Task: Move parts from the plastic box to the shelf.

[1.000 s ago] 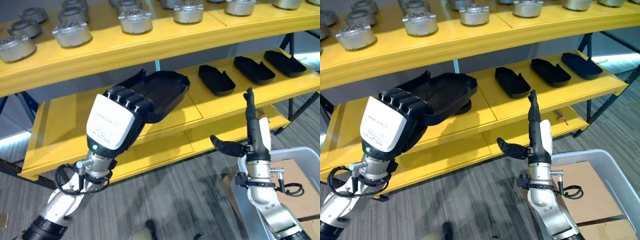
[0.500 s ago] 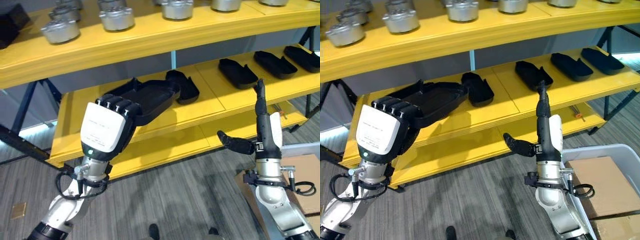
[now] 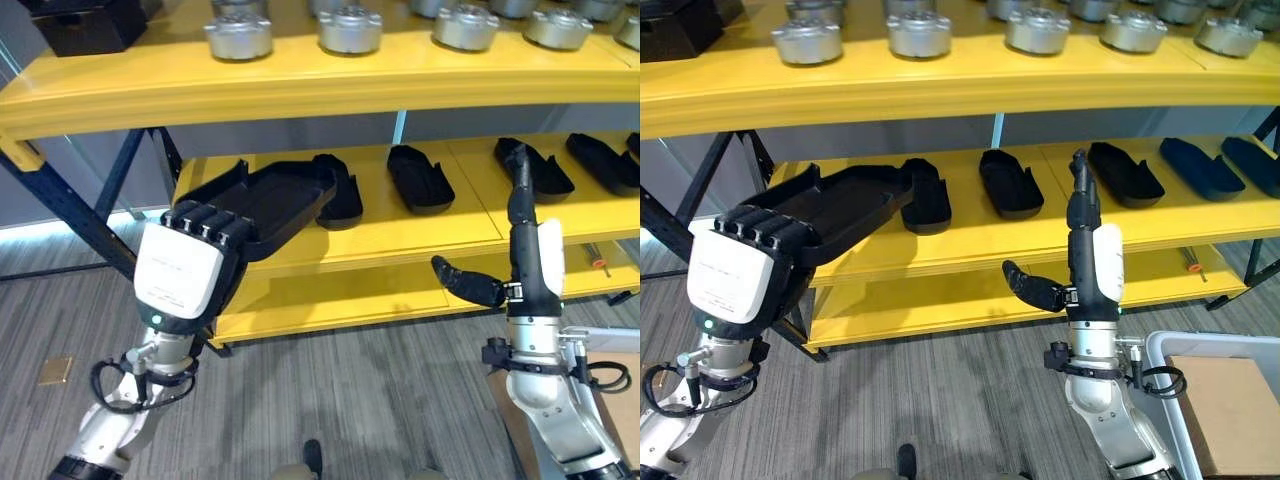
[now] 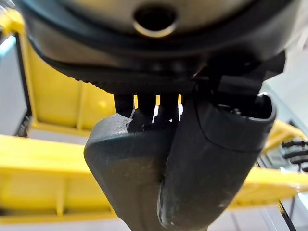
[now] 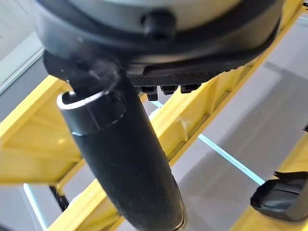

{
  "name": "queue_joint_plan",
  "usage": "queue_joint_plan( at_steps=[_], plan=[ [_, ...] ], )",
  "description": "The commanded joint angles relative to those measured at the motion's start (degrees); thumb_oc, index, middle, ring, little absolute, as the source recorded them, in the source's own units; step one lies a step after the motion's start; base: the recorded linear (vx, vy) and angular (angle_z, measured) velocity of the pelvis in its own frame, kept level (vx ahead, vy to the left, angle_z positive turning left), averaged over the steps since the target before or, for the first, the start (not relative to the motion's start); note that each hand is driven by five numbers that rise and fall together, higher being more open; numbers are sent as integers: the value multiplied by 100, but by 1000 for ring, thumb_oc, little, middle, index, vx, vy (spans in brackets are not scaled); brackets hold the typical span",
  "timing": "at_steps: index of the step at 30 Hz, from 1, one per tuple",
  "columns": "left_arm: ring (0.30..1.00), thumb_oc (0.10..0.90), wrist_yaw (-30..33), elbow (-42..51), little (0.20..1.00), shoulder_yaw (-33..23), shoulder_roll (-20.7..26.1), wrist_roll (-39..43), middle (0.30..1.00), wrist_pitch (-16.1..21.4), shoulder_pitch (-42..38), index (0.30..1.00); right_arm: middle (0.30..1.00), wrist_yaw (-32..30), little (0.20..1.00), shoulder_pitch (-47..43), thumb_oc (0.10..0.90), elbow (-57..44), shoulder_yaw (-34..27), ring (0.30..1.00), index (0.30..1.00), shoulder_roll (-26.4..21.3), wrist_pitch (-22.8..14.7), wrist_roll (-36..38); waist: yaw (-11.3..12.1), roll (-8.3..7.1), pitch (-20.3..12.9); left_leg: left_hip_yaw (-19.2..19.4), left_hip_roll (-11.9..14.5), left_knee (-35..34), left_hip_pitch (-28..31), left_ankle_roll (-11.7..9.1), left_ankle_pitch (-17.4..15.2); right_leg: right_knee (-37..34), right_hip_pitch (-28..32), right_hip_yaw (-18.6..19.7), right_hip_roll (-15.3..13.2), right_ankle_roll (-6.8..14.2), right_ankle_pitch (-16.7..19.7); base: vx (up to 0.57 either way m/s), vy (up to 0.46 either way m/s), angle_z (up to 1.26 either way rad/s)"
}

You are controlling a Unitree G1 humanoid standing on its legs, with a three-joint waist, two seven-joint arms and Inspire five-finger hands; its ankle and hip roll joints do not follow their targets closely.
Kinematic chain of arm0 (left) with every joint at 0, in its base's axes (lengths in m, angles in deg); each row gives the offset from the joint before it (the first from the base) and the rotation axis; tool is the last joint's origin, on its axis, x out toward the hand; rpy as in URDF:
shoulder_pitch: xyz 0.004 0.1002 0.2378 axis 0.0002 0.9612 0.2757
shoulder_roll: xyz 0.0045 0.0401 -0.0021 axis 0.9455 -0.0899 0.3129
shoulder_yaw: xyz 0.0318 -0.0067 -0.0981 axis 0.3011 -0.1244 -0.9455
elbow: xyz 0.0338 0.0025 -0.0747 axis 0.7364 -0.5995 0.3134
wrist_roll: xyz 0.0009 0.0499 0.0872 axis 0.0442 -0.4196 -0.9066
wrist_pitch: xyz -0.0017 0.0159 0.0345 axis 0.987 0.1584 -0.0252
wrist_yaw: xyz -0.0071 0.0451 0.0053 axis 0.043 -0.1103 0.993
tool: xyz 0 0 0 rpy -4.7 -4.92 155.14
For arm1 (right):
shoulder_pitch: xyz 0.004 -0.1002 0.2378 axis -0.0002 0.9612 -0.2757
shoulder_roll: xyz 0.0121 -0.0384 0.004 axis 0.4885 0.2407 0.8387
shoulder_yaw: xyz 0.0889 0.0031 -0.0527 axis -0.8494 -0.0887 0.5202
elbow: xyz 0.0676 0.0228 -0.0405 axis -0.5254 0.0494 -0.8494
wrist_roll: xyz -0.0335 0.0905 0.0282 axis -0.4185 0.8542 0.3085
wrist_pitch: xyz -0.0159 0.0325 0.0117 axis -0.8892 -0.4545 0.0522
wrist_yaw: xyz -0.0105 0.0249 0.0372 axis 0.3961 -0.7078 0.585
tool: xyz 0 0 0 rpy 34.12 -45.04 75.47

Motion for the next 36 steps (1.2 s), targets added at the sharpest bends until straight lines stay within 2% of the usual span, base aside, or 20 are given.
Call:
queue_joint_plan(
  at_steps=[1, 2, 3, 4, 5, 7, 9, 12, 17, 19, 21, 24, 25, 26, 27, 28, 29, 30, 31, 36],
  plan=[
    [300, 400, 559, 574, 300, -592, 66, 183, 300, -160, -492, 300, 1000, -373, 1000, -594, 900, -405, -186, 1000, 1000, -181, -263, -172, 5, 81, -415, 415, 132, -154, 329, -30, -513, 54, 25, 90, 194, 416, 204, 0, 0, 24],
    [300, 400, 559, 574, 300, -591, 66, 183, 300, -160, -493, 300, 1000, -373, 1000, -594, 900, -405, -186, 1000, 1000, -181, -263, -172, 6, 81, -416, 416, 131, -153, 327, -30, -514, 55, 23, 91, 194, 416, 204, 42, 62, 19],
    [300, 400, 499, 527, 300, -569, 84, 291, 300, -317, -566, 300, 1000, -395, 1000, -588, 900, -431, -184, 1000, 1000, -191, -300, -236, -78, 63, -382, 403, 107, -184, 396, 32, -574, 341, -101, 169, 509, 413, 69, 109, 104, 5],
    [300, 400, 597, 469, 300, -603, 4, 418, 300, -398, -588, 300, 1000, -439, 1000, -609, 900, -452, -249, 1000, 1000, -273, -233, -183, -181, 22, -328, 288, 53, -255, 461, 59, -574, 339, -277, 396, 1274, 274, -425, 172, 108, 6],
    [300, 400, 710, 449, 300, -676, -114, 466, 300, -459, -546, 300, 1000, -396, 1000, -629, 900, -446, -357, 1000, 1000, -331, -265, -115, -231, 19, -329, 262, 13, -292, 467, -19, -540, -136, -249, 414, 1686, 41, -651, 183, 42, 25],
    [300, 400, 790, 427, 300, -718, -224, 455, 300, -508, -509, 300, 1000, -363, 1000, -656, 900, -394, -420, 1000, 1000, -348, -379, -122, -247, 3, -329, 288, -36, -263, 465, -83, -548, -710, -102, 360, 1874, -112, -717, 127, -11, 25],
    [300, 400, 836, 382, 300, -695, -440, 401, 300, -577, -565, 300, 1000, -406, 1000, -624, 900, -305, -495, 1000, 1000, -339, -545, -219, -428, 4, -330, 94, -208, -180, 502, -58, -647, -1330, -141, 952, 2096, -189, -454, 173, -26, -3],
    [300, 400, 907, 307, 300, -695, -636, 343, 300, -592, -592, 300, 1000, -510, 1000, -511, 900, -194, -645, 1000, 1000, -291, -753, -267, -500, -8, -398, 75, -285, 27, 429, -34, -760, -1567, -62, 1100, 2105, -222, -303, 162, -60, 66],
    [300, 400, 746, 228, 300, -826, -744, 743, 300, -625, -376, 300, 1000, -556, 1000, -322, 900, -229, -771, 1000, 1000, -257, -772, -299, -540, -15, -458, 163, -381, 1237, 160, -100, -1233, -1432, 125, 1186, 1970, -357, -493, 222, -63, 12],
    [300, 400, 711, 186, 300, -752, -752, 842, 300, -725, -340, 300, 1000, -681, 1000, -288, 900, -226, -753, 1000, 1000, -356, -803, -347, -567, 4, -394, 139, -407, 2362, -215, -249, -1127, -1319, 167, 1229, 1953, -511, -650, 187, -45, -3],
    [300, 400, 715, 184, 300, -699, -769, 916, 300, -815, -327, 300, 1000, -739, 1000, -283, 900, -218, -802, 1000, 1000, -435, -779, -305, -623, 29, -393, 260, -350, 2822, -265, -295, -1147, -1235, 163, 1190, 1964, -587, -787, 119, -7, -11],
    [300, 400, 657, 194, 300, -630, -850, 1020, 300, -950, -344, 300, 1000, -757, 1000, -207, 900, -211, -890, 1000, 1000, -474, -807, -238, -690, 23, -335, 329, -150, 3754, -626, -465, -743, -1147, 202, 1175, 1959, -705, -842, 82, -13, -7],
    [300, 400, 645, 152, 300, -582, -861, 1070, 300, -1034, -394, 300, 1000, -778, 1000, -164, 900, -198, -912, 1000, 1000, -470, -862, -273, -731, 21, -291, 299, 97, 3990, -913, -546, -537, -1108, 210, 1202, 1977, -740, -833, 94, 68, -3],
    [300, 400, 531, 93, 300, -496, -856, 1126, 300, -1198, -477, 300, 1000, -778, 1000, -163, 900, -208, -914, 1000, 1000, -475, -872, -212, -825, 45, -278, 353, 425, 3669, -930, -565, -485, -1072, 199, 1206, 1991, -723, -857, 224, 313, -12],
    [300, 400, 534, -47, 300, -344, -851, 1319, 300, -1423, -588, 300, 1000, -724, 1000, -152, 900, -228, -925, 1000, 1000, -476, -889, -257, -845, 121, -265, 262, 583, 2105, -633, -539, -427, -1112, 278, 1344, 1947, -619, -882, 251, 438, -19],
    [300, 400, 569, -128, 300, -304, -862, 1348, 300, -1496, -594, 300, 1000, -733, 1000, -150, 900, -203, -904, 1000, 1000, -489, -873, -254, -796, 135, -219, 7, 645, 1463, -656, -619, -35, -1195, 389, 1506, 1931, -577, -858, 239, 388, -28],
    [300, 400, 580, -150, 300, -292, -868, 1361, 300, -1499, -601, 300, 1000, -735, 1000, -149, 900, -196, -904, 1000, 1000, -496, -868, -248, -788, 127, -225, -42, 640, 1297, -612, -650, 53, -1241, 439, 1532, 1915, -571, -868, 188, 295, -26],
    [300, 400, 629, -285, 300, -357, -887, 1393, 300, -1394, -516, 300, 1000, -703, 1000, -129, 900, -106, -954, 1000, 1000, -579, -903, -123, -694, 120, -193, -369, 704, 912, -812, -747, 269, -1340, 590, 1716, 1862, -504, -870, 178, 232, -29],
    [300, 400, 696, -396, 300, -394, -876, 1432, 300, -1297, -465, 300, 1000, -712, 1000, -113, 900, -40, -1006, 1000, 1000, -656, -992, -35, -654, 101, -198, -454, 701, 695, -859, -772, 250, -1417, 675, 1731, 1787, -459, -865, 186, 292, -24],
    [300, 400, 578, -744, 300, -245, -915, 1503, 300, -1378, -678, 300, 1000, -675, 1000, 108, 900, -262, -1134, 1000, 1000, -594, -973, 96, -668, 63, -332, -233, 635, 22, -365, -678, 33, -1561, 701, 1397, 1481, -248, -778, 130, 185, -46]
  ],
)
